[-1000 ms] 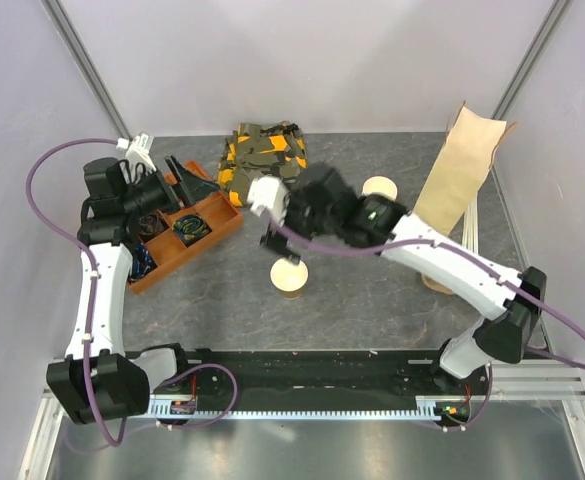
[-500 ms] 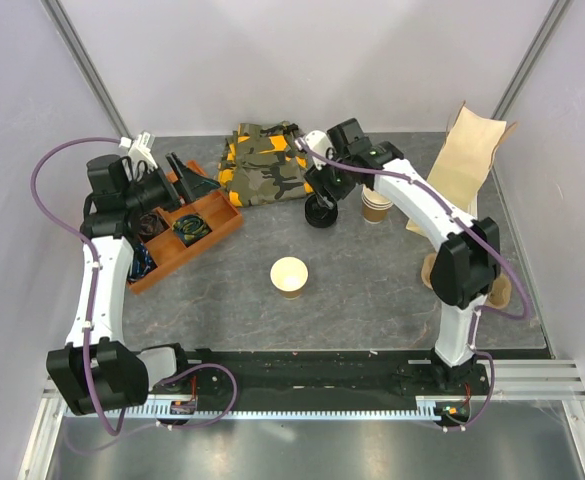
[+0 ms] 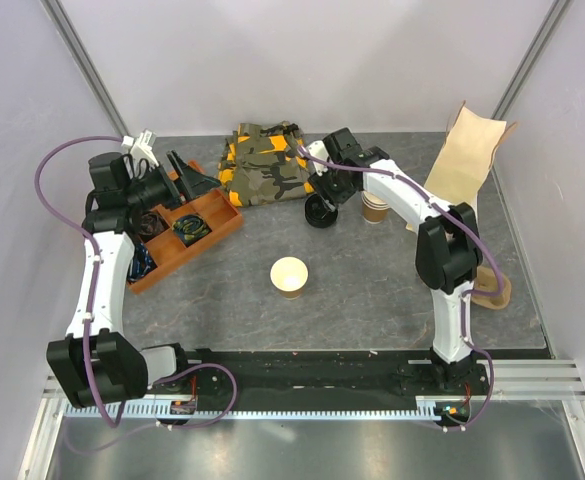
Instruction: Pack the takeout coffee
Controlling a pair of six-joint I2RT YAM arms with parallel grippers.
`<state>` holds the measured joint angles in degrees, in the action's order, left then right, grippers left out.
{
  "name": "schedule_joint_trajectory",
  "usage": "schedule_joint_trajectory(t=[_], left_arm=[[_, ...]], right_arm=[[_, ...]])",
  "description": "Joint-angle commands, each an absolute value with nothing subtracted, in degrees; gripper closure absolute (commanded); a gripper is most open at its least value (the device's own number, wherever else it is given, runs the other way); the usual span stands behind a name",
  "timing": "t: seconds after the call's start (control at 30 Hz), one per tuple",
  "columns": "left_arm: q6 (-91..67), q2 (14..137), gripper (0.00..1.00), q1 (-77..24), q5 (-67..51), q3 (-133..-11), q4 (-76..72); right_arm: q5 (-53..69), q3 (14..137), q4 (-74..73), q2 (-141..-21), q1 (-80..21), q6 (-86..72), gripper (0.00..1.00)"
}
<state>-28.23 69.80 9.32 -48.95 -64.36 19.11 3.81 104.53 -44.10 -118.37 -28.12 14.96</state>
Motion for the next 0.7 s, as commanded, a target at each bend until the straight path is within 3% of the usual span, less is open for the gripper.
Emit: schedule_joint_trajectory(t=[0.0,0.67], left_arm=[[-29.97,70.22,0.06,9.76,-51.15,-66.45,16.35],[-29.97,70.66,0.07,9.67,-51.42,-66.01,15.65]], right_arm=[[1.93,107.58,-42.01,-120.40,-27.60,14.68,0.47],[2.99,111.62,-41.66,-125.68,-26.02,14.50,0.57]])
